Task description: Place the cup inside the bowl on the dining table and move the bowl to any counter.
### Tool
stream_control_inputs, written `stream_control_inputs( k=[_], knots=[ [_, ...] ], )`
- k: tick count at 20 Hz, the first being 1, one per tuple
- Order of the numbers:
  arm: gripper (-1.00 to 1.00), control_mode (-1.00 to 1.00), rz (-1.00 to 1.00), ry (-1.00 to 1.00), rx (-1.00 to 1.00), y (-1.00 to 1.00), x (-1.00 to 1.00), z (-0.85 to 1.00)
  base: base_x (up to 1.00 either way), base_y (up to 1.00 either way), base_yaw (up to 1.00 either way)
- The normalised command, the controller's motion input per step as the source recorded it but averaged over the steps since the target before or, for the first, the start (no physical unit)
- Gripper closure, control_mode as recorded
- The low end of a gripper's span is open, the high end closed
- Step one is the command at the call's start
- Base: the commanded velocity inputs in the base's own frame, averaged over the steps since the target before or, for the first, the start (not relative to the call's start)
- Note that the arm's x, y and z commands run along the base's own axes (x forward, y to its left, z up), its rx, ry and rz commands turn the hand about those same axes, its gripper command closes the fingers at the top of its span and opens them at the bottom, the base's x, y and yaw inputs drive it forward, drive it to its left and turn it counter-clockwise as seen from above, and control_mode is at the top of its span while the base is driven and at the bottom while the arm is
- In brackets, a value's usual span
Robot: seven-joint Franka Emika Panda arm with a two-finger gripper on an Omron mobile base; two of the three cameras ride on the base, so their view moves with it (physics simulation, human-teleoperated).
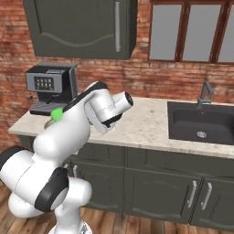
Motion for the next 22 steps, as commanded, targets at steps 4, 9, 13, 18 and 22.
stream_control_inputs(
  k=[4, 9, 13, 18, 22],
  knots=[
    [1.0, 1.0, 0.0, 0.0, 0.0, 0.0, 0.0, 0.0, 0.78, -0.36, 0.0],
    [1.0, 1.0, 0.0, 0.0, 0.0, 0.0, 0.0, 0.0, 0.48, -0.2, 0.0],
    [1.0, 1.0, 0.0, 0.0, 0.0, 0.0, 0.0, 0.0, 0.0, -0.02, 0.0],
    [1.0, 1.0, 0.0, 0.0, 0.0, 0.0, 0.0, 0.0, 0.0, 0.0, 0.0],
    [1.0, 1.0, 0.0, 0.0, 0.0, 0.0, 0.0, 0.0, 0.0, 0.0, 0.0]
  ],
)
